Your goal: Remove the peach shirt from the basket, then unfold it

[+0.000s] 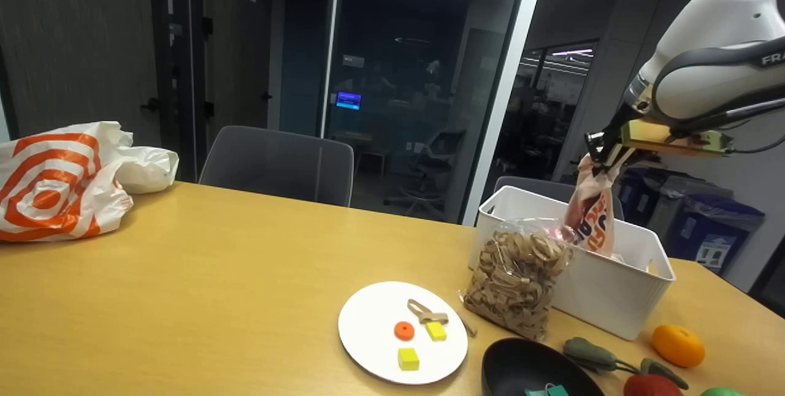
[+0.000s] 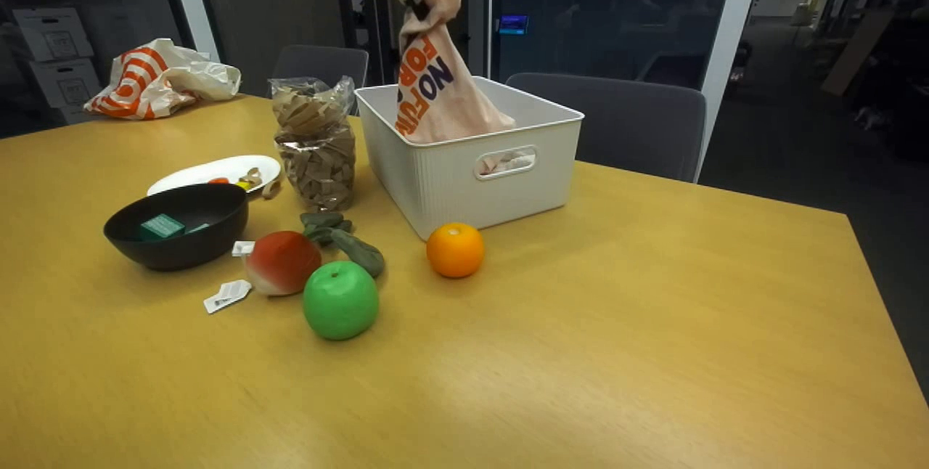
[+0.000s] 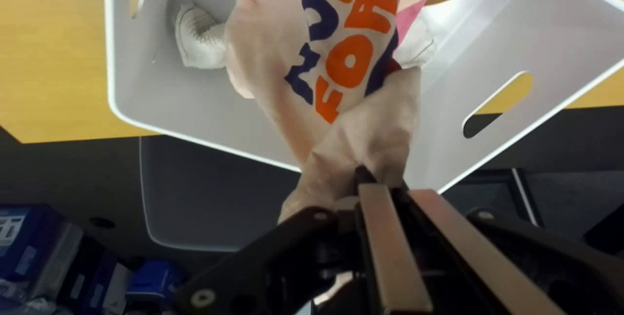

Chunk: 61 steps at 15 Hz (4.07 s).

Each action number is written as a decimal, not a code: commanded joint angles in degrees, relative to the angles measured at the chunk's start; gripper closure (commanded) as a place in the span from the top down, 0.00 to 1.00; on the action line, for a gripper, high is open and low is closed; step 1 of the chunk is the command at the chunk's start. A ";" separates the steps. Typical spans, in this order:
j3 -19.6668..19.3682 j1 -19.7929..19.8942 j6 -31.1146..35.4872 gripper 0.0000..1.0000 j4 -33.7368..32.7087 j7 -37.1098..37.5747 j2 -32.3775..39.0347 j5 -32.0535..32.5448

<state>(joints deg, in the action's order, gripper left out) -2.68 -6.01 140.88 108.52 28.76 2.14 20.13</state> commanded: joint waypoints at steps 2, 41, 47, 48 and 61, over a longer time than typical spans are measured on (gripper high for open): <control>1.74 2.86 -0.06 0.05 5.30 8.19 -11.06 9.15; 1.22 17.09 -18.50 0.06 40.09 75.32 -21.44 51.95; -1.80 15.06 -10.57 0.54 33.86 82.27 -11.30 53.81; -2.12 14.80 -9.49 0.63 33.06 81.81 -10.81 52.22; -1.46 13.64 -7.72 0.99 36.67 73.91 -17.39 20.60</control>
<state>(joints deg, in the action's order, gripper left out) -4.24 7.48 136.79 143.28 101.82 -12.28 47.24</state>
